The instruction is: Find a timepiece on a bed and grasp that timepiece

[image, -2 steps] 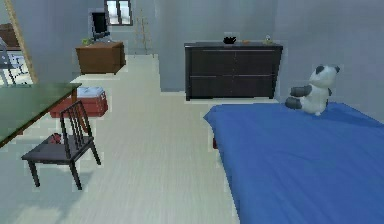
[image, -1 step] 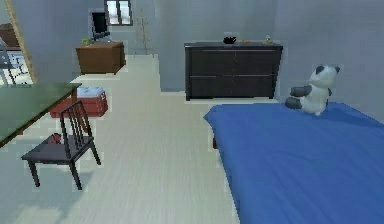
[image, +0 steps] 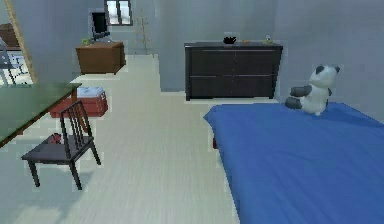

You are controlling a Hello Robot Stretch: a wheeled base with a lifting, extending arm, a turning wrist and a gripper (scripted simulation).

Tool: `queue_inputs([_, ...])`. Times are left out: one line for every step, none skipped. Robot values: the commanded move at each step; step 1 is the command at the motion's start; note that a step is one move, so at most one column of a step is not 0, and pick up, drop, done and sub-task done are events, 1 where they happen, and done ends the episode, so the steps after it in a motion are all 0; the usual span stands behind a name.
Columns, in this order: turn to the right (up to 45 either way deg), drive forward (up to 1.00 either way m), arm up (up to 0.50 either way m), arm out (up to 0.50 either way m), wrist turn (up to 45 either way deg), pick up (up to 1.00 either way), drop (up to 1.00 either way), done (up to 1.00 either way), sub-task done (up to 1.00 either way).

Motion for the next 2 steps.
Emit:
queue_inputs([0.0, 0.0, 0.1, 0.0, 0.0, 0.0, 0.0, 0.0, 0.0])
queue_inputs([0.0, 0.0, 0.0, 0.0, 0.0, 0.0, 0.0, 1.0, 0.0])
